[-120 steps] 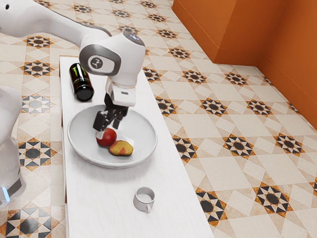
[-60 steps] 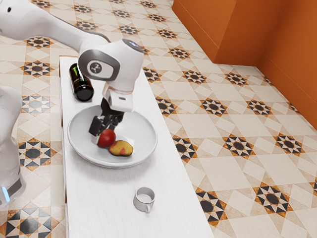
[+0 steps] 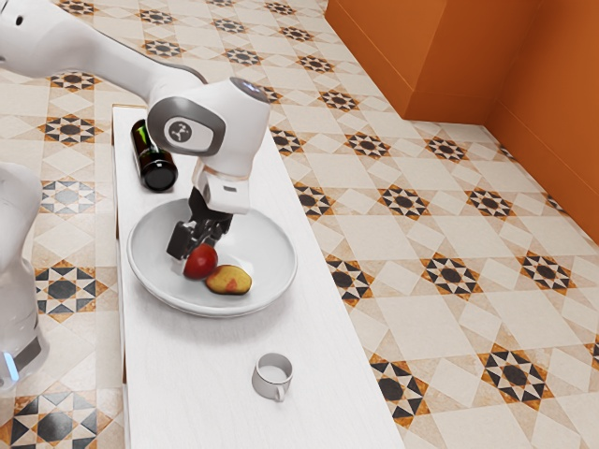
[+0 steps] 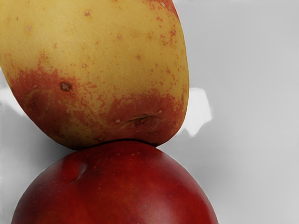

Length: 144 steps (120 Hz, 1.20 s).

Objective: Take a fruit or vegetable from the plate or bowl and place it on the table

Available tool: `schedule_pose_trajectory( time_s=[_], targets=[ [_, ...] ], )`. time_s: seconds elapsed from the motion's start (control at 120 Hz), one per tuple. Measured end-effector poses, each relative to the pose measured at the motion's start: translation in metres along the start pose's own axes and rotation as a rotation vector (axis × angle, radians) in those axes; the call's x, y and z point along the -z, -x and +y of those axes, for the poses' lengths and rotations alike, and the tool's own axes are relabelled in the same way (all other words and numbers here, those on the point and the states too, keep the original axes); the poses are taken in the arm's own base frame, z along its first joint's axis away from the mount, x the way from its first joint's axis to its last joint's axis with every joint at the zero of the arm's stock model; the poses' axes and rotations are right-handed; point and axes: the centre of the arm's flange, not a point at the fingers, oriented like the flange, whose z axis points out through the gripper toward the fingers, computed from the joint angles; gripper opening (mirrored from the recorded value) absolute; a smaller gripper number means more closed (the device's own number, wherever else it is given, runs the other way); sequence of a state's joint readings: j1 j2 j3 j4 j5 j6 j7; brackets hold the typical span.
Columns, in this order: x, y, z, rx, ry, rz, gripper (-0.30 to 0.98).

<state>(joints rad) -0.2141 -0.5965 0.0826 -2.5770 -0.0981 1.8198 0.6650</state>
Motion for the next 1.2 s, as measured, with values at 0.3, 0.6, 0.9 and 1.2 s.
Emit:
schedule_pose_trajectory(
  time_s=[0.3,0.6,0.9,1.2],
  targets=[
    [0.000,-0.002,-0.002,0.003,-0.010,0.013,0.69],
    [0.000,-0.003,-0.006,0.007,-0.019,0.019,0.69],
    [-0.004,-0.003,-0.006,0.008,-0.020,0.018,0.69],
    [-0.004,-0.001,-0.011,0.021,-0.018,0.026,0.36]
  ],
)
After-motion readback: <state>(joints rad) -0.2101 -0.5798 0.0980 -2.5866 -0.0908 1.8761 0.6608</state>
